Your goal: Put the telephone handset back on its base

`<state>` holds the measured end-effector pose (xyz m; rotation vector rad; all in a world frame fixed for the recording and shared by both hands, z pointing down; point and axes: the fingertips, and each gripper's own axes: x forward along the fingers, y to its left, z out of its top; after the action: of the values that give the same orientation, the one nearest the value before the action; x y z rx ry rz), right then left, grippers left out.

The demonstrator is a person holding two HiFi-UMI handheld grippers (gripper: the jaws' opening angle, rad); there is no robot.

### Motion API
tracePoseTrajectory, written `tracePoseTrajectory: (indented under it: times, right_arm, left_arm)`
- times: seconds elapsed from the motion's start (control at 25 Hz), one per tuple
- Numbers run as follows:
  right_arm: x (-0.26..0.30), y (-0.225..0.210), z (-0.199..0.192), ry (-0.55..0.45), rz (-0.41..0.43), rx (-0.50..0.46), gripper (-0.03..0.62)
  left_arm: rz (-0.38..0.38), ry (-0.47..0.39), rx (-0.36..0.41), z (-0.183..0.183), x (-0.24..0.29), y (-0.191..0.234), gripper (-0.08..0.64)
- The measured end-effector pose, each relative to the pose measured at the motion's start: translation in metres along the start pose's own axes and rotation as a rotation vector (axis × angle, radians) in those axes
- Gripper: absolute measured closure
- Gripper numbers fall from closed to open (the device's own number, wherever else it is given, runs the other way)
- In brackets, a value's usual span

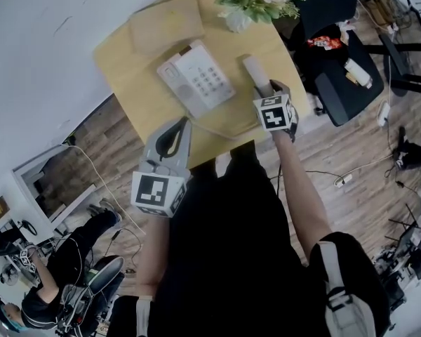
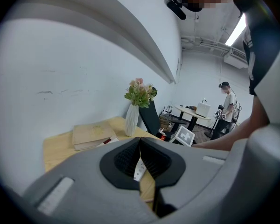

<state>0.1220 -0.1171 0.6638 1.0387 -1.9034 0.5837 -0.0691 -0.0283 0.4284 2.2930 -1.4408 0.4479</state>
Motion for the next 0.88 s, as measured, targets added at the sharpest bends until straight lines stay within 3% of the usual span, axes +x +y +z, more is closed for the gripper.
tracePoseTrajectory:
  times: [0.2, 0.88]
  right_arm:
    - [0.0, -0.001, 0.001, 0.009, -0.003, -0.031, 0.37]
    - [0.0, -0.002, -0.002, 0.051, 0.045, 0.007, 0.373]
  left_arm:
    - [0.014, -0.005, -0.006, 0.0, -0.003, 0.001, 0.549]
    - [0.097, -0.047, -0.029, 0.005, -0.017, 0.0, 0.549]
